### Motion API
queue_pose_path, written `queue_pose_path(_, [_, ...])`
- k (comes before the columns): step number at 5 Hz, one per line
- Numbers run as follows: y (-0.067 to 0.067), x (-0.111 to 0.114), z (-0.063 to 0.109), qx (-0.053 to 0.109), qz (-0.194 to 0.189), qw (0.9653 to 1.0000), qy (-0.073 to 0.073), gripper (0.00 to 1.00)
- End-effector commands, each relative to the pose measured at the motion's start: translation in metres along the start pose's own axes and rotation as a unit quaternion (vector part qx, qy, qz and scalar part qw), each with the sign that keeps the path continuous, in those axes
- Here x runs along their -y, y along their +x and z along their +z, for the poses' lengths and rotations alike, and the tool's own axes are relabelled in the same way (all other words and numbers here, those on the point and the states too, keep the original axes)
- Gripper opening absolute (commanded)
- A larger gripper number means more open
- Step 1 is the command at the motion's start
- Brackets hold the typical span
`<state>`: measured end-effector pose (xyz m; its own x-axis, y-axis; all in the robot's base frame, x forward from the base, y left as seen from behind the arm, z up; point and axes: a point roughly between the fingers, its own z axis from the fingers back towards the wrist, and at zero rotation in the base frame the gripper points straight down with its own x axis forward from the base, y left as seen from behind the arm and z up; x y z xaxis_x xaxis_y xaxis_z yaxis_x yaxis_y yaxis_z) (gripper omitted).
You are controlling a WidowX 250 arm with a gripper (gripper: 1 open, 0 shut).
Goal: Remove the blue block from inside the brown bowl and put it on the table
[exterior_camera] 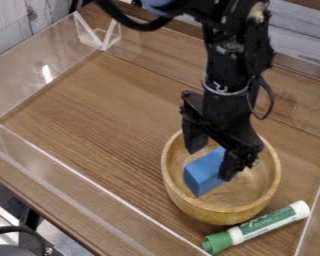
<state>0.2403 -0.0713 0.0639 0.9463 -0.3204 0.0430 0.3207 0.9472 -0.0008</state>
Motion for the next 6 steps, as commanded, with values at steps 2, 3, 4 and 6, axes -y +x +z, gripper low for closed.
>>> queue_pose_path(2, [0.0071,0.0013,-0.0019,0.032,-0.022,0.9992,-0.001,1.0])
queue_pose_path(3, [0.0075,-0.0001,-0.0027,0.036,-0.025,0.999,-0.001,1.0])
queue_pose_path(4, [0.0077,-0.0016,-0.0028,0.04,-0.026,0.9989,0.0,1.0])
queue_pose_path(6, [0.008,-0.004,-0.0021,0.045,-0.03,0.9985,0.002,1.0])
